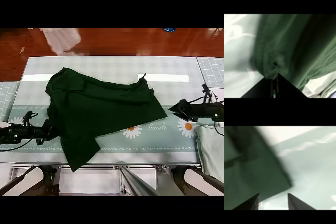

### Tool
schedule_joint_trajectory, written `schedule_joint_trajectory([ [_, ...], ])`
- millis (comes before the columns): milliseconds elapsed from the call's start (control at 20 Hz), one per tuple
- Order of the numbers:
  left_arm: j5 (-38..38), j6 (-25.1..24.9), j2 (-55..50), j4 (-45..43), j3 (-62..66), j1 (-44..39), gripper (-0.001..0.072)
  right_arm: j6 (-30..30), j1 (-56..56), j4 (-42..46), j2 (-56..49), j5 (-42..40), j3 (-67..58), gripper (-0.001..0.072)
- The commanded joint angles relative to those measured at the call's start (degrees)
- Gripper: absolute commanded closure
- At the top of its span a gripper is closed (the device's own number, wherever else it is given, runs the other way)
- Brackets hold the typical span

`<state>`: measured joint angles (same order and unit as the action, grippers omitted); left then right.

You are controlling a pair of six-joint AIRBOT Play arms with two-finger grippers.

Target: Fold the shirts.

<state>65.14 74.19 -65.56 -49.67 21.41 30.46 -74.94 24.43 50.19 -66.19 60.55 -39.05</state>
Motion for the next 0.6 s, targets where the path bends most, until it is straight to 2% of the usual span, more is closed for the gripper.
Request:
schedule_joint_trajectory([
  [0, -1.6, -2.0, -0.2, 2.4, 0.2, -1.9, 0.0690, -4.2, 4.1, 2.9, -1.0, 0.8, 0.0, 0.0303],
  [200, -1.7, -3.1, -0.2, 2.4, 0.2, -1.9, 0.0690, -3.4, 0.9, 0.7, -7.4, 2.4, 0.0, 0.0303],
  [450, -1.7, -3.1, -0.2, 2.9, 0.2, -1.9, 0.0690, -0.9, -5.4, -8.4, -14.0, -3.4, -1.0, 0.0306],
  [550, -1.7, -3.1, -0.2, 3.8, 0.2, -1.9, 0.0690, -0.9, -8.2, -9.4, -16.4, -4.6, -3.4, 0.0329],
])
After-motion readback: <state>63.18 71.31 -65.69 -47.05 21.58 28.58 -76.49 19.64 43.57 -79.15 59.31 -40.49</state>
